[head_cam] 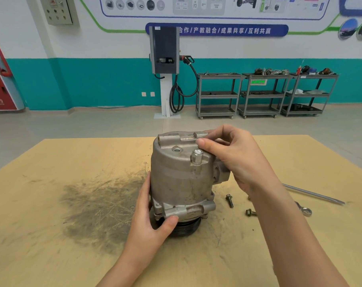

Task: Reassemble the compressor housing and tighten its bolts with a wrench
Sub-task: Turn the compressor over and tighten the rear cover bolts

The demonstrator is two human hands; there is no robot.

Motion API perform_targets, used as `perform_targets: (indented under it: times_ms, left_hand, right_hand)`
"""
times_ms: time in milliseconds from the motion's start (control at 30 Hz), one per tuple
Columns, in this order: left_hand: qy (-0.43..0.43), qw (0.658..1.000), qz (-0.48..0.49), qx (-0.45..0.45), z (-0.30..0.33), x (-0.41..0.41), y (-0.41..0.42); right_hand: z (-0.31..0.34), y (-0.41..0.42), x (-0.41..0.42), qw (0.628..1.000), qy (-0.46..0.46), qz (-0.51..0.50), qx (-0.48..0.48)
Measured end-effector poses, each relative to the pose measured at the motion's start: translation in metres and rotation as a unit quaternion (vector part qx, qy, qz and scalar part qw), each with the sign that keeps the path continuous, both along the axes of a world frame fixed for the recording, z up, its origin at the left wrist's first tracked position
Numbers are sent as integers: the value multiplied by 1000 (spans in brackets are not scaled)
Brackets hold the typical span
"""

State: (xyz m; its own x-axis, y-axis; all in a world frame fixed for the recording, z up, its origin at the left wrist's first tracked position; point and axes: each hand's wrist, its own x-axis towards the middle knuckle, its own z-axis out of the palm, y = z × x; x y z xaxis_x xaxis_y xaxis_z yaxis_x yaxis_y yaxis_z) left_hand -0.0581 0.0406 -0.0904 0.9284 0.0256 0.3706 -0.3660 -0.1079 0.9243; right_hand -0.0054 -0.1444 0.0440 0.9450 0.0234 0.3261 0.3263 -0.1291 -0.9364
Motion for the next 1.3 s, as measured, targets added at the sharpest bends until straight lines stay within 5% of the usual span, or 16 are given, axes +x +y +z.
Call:
perform_targets:
  times_ms: [200, 1300]
  left_hand:
    - [-1, 1000, 1, 4, 1, 0, 0]
    - [-21, 1000, 8, 7, -4, 3, 2]
  right_hand:
    - [4, -13, -1, 996, 14, 88, 24]
    - [0, -4, 2, 1000, 12, 12, -4]
